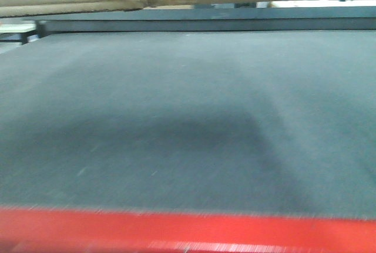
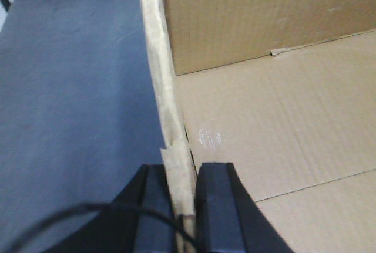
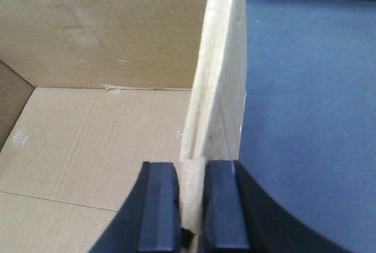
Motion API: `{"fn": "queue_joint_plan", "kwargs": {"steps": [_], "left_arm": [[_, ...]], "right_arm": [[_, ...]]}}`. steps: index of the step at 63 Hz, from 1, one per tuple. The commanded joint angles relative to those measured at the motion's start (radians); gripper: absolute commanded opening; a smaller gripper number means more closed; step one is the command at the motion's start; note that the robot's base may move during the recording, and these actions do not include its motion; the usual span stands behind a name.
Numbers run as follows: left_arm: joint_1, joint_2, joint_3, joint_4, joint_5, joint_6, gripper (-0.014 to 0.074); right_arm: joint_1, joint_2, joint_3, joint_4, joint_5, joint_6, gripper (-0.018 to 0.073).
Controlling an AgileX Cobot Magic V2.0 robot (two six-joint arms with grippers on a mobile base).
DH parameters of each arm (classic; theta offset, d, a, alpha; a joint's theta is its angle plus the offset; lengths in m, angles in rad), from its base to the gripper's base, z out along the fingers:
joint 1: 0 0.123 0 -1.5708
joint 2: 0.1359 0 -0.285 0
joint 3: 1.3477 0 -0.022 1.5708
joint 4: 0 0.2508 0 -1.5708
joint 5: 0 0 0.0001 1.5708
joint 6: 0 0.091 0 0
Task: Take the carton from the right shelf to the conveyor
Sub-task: 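Carry the carton over the grey conveyor belt with both grippers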
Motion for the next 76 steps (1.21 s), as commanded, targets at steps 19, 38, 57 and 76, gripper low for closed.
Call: {"fn": "queue_joint_plan", "kwargs": {"steps": [19, 38, 57, 76], "left_arm": [[0.005, -0.014, -0.004, 0.093, 0.005, 0.010, -0.0016], [0.005, -0.014, -0.004, 0.093, 0.005, 0.010, -0.0016], [0.005, -0.014, -0.004, 0.093, 0.005, 0.010, -0.0016], [0.005, -0.014, -0.004, 0.093, 0.005, 0.010, -0.0016]], "right_arm": [[-0.012, -0.015, -0.007, -0.050, -0.039, -0.009, -0.0070], [-0.012, -0.015, -0.007, -0.050, -0.039, -0.009, -0.0070], [-0.012, -0.015, -0.007, -0.050, -0.039, -0.009, -0.0070], [-0.012, -0.015, -0.007, -0.050, -0.039, -0.009, -0.0070]]}}
